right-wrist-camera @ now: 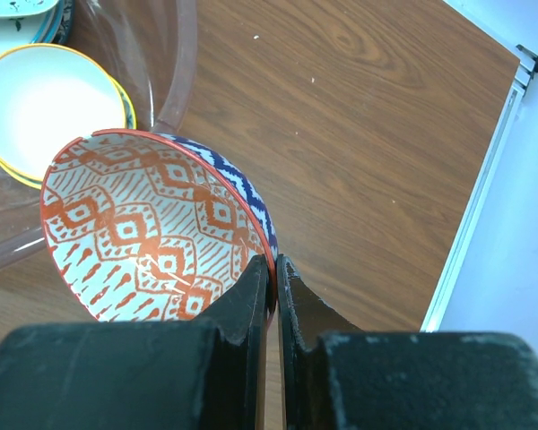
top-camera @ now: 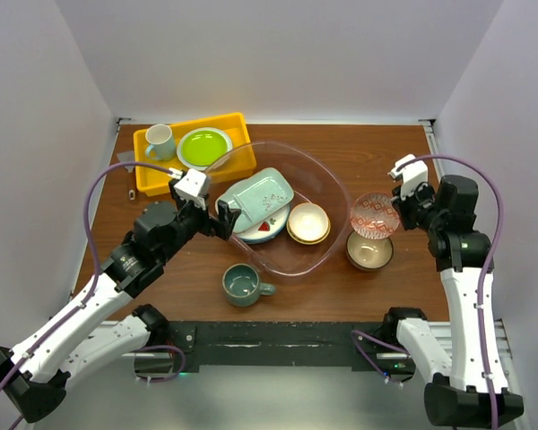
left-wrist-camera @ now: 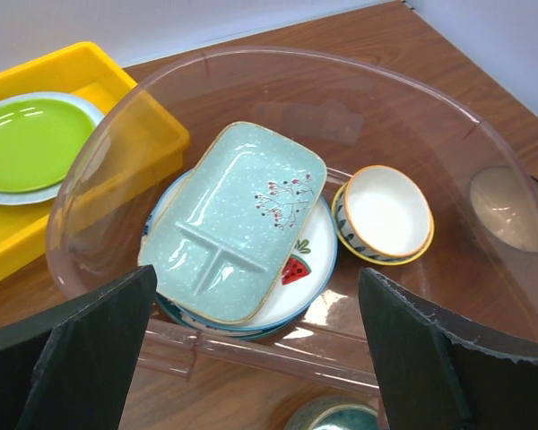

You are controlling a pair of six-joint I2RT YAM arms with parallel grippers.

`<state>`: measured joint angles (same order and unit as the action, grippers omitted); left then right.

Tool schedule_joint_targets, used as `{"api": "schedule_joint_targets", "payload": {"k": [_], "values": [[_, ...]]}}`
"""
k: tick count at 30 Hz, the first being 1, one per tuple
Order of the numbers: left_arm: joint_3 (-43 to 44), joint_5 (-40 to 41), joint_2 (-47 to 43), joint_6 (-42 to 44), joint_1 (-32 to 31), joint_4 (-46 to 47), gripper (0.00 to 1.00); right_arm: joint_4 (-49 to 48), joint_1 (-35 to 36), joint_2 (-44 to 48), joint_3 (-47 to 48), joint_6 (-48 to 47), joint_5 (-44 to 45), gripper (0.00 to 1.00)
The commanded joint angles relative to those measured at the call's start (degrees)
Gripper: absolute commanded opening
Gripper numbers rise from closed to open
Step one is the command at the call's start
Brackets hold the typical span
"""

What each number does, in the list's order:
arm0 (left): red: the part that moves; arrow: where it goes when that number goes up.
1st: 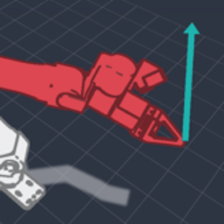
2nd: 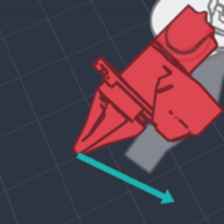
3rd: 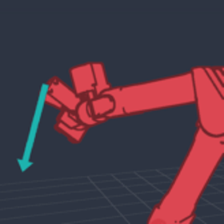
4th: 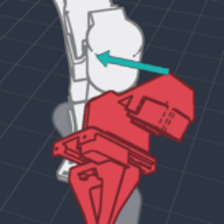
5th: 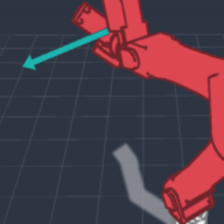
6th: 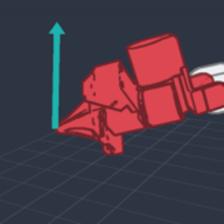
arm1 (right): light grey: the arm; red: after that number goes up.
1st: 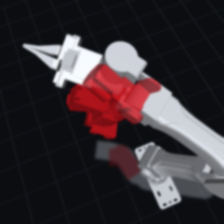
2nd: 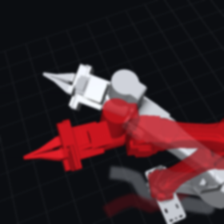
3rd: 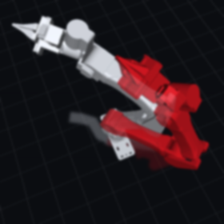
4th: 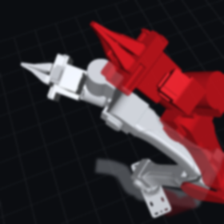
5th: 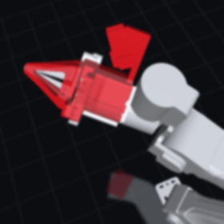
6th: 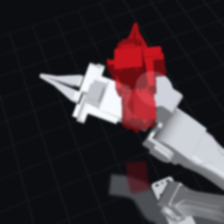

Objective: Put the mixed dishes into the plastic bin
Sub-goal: Pick up the bowl from the center of the board.

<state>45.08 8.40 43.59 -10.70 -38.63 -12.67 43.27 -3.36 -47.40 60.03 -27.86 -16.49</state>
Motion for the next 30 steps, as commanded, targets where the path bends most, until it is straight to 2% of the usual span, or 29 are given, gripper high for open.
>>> {"api": "schedule_joint_targets", "payload": {"k": [1, 10, 24, 30], "values": [[-0.2, -3.4, 0.1, -2.5, 0.3, 4.1, 1.0, -3.9, -0.5, 2.0, 0.4, 2.4, -3.5, 0.0], [-1.7, -8.1, 1.9, -6.7, 0.2, 7.3, 1.0, -5.3, -1.1, 3.6, -2.0, 4.3, -6.2, 0.0], [-4.1, -20.3, 6.2, -16.4, 0.1, 15.3, 1.0, -7.2, -5.2, 4.5, -5.3, 7.4, -14.3, 0.0], [-4.7, -22.4, 7.6, -19.3, -0.7, 18.1, 1.0, -7.9, -6.5, 4.7, -6.2, 8.4, -16.4, 0.0]]}}
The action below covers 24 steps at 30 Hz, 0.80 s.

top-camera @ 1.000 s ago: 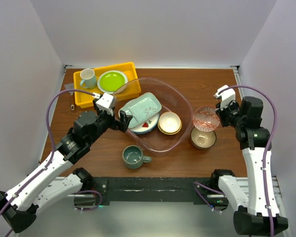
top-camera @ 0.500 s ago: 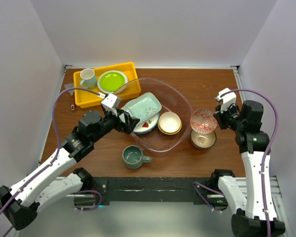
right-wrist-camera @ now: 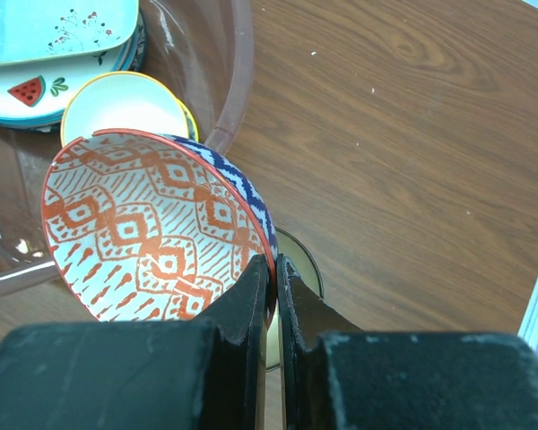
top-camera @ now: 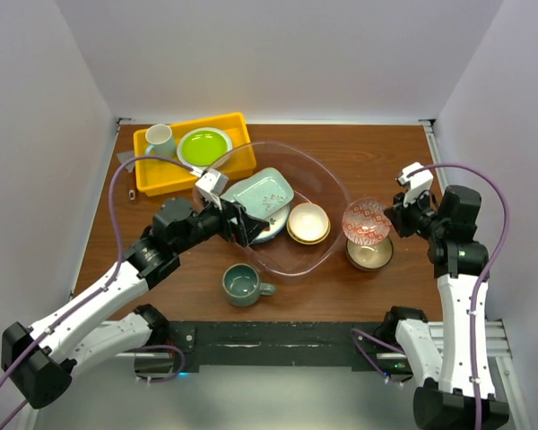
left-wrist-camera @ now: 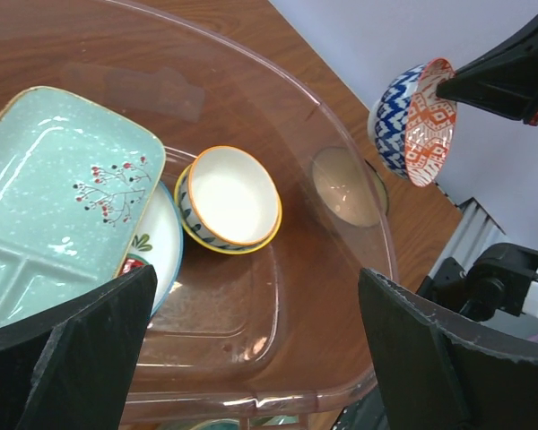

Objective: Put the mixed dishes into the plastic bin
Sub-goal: Pick up the bowl from the center of the board.

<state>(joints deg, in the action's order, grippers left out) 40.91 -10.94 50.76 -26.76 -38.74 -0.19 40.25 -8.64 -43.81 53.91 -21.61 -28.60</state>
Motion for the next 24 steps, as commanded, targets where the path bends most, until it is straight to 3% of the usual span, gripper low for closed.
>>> {"api": "schedule_joint_targets", "payload": {"k": [1, 12, 24], "values": [[-0.6, -3.0, 0.6, -3.6, -1.2, 6.0, 1.0, -5.1, -1.5, 1.1, -0.3, 2.3, -4.6, 0.0], [2.0, 3.7, 5.5, -3.4, -11.2, 7.8, 1.0, -5.9, -3.7, 0.9, -1.4, 3.1, -7.6, 0.0], [6.7, 9.6, 11.5, -2.9, -17.6, 7.4, 1.0, -6.6, -3.9, 1.3, -2.1, 3.9, -7.3, 0.0]]}}
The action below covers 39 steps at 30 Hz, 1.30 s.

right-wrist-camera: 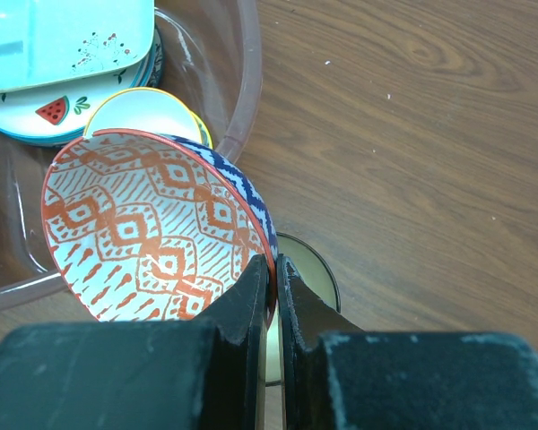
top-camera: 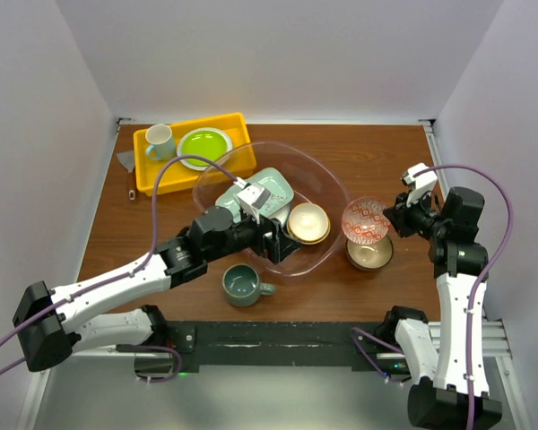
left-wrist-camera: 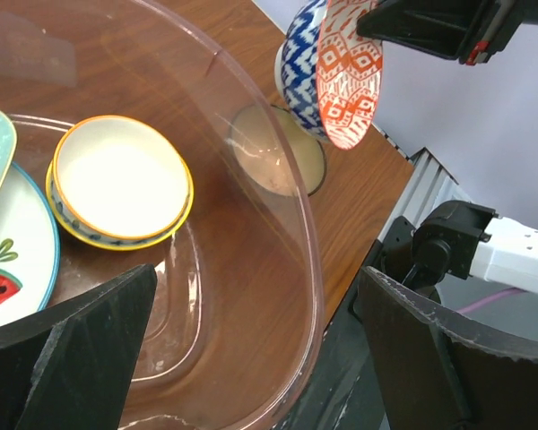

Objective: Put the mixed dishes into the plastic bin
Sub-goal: Pick up the bowl from the center of the board.

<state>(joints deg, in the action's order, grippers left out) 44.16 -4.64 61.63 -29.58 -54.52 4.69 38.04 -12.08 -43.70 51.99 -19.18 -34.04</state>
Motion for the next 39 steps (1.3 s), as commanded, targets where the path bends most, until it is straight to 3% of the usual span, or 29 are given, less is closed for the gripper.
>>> {"api": "schedule_joint_targets", "payload": {"k": [1, 15, 39], "values": [[4.0, 3.8, 1.3, 0.0, -2.2, 2.3, 1.0, -4.4, -0.4, 1.2, -0.2, 1.4, -1.8, 0.0], [7.7, 11.8, 5.4, 0.8, -8.1, 0.8, 1.0, -4.6, -0.5, 1.2, -0.4, 1.6, -2.2, 0.0], [9.5, 15.6, 7.5, 1.4, -11.1, 0.5, 1.0, -4.5, -0.6, 0.8, -0.3, 1.6, -2.7, 0.0]]}}
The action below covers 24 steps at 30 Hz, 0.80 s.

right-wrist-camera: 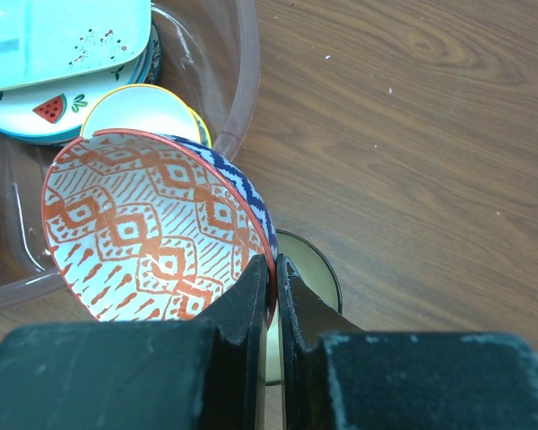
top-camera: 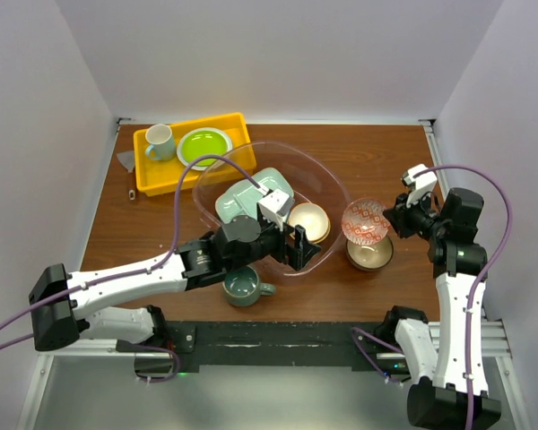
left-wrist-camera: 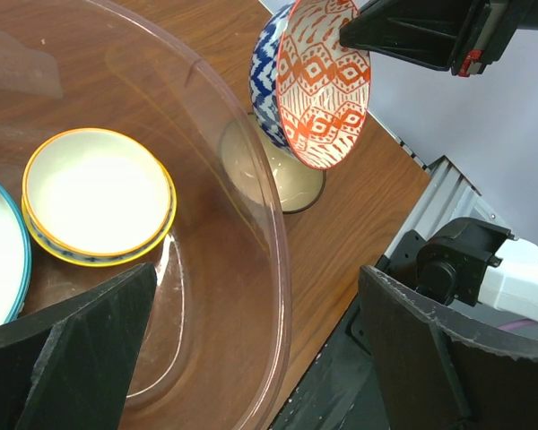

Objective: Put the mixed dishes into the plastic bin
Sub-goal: Pick up the bowl from the center of the board.

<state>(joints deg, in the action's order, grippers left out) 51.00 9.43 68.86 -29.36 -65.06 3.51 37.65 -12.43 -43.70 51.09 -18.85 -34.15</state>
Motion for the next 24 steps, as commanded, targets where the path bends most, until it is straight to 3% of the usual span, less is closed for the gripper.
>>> {"api": "schedule_joint_targets", "payload": {"k": [1, 24], "values": [[2.7, 1.7, 0.2, 1.2, -0.7, 1.7, 1.0, -4.1, -0.3, 0.8, 0.6, 1.3, -2.7, 0.0], [4.8, 4.7, 4.7, -0.2, -2.3, 5.8, 1.0, -4.2, -0.3, 0.7, 0.4, 1.3, -3.2, 0.0]]}}
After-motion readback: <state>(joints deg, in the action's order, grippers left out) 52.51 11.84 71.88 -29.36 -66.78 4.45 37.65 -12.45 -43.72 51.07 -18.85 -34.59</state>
